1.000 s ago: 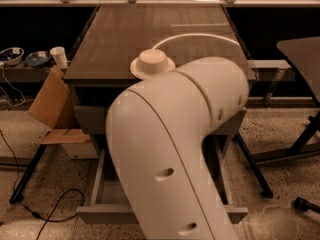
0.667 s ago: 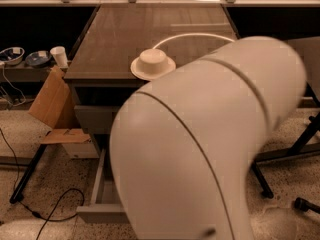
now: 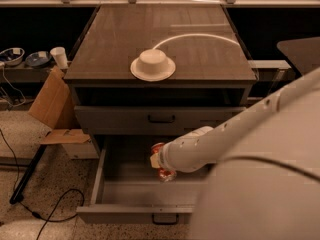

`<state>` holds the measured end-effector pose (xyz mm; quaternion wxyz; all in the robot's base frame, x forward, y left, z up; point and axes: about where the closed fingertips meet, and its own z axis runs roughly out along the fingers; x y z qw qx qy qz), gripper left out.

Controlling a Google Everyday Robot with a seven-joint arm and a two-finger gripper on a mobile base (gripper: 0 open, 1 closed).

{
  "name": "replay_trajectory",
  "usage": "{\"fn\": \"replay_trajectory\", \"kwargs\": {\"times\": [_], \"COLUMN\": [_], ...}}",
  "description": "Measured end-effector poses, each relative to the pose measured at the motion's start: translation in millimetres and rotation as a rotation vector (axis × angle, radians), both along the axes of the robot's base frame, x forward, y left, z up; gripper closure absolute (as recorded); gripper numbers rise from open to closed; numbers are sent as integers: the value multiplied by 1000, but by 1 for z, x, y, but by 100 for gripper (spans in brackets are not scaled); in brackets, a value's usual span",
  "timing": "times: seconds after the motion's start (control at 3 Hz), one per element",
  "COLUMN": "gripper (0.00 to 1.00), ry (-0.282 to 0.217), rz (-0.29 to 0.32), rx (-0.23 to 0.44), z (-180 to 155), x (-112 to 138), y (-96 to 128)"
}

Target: Pick coke can from middle drawer and place on counter

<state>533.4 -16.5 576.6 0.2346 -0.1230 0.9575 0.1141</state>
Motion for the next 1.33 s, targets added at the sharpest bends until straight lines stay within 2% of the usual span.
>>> {"fn": "replay_trajectory", "kwargs": {"times": [0.33,0.67,1.0,1.33], "gripper": [100,100,100,100], "ry": [-49,-86,-131,-170], "rz": [45,58,68,94], "rx": [1,-5,-35,-113], "z": [37,70,113,158], "x": [3,0,-4,2], "y": [-17,-36,-48,-51]}}
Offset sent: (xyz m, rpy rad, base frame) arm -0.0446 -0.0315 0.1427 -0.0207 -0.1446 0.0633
